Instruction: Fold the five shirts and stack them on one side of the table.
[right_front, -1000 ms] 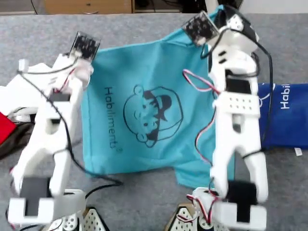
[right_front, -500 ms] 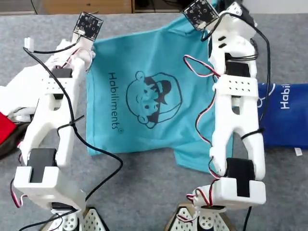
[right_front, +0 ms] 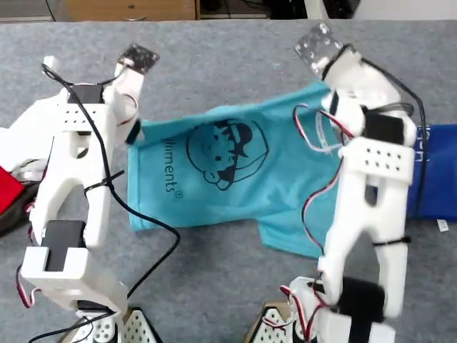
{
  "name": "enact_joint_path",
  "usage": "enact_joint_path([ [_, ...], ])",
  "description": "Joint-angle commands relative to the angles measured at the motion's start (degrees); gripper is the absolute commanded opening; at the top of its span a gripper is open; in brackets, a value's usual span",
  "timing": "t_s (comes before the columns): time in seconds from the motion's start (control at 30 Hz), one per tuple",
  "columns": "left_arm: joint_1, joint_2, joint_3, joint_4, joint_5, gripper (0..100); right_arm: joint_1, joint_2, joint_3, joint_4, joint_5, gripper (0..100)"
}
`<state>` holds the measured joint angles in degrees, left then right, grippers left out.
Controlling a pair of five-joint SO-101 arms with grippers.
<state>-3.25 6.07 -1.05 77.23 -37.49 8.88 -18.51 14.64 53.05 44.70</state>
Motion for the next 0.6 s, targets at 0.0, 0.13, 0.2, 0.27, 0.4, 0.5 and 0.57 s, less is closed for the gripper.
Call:
enact_joint_path([
  [0.0,1.93,-0.22,-2.46,5.89,-0.44,2,1.19,-6.20,1.54,7.56,-0.35,0.5],
  [0.13,5.01,-0.22,2.11,7.82,-0.44,2,1.19,-10.24,4.26,14.95,-0.35,0.5],
  [0.2,6.24,-0.22,5.01,8.09,-0.44,2,1.19,-11.82,5.05,19.25,-0.26,0.5],
  [0.27,7.12,-0.31,7.30,8.09,-0.44,2,1.27,-12.88,5.76,22.77,-0.26,0.5],
  [0.4,7.56,-0.31,10.11,8.09,-0.44,2,3.21,-14.29,8.75,25.41,-0.26,0.5],
  [0.5,7.03,-0.31,10.55,8.09,-0.44,2,5.23,-15.34,11.56,26.46,-0.18,0.5],
  [0.57,6.51,-0.31,10.46,8.09,-1.23,2,5.41,-16.40,12.70,29.01,-0.18,0.5],
])
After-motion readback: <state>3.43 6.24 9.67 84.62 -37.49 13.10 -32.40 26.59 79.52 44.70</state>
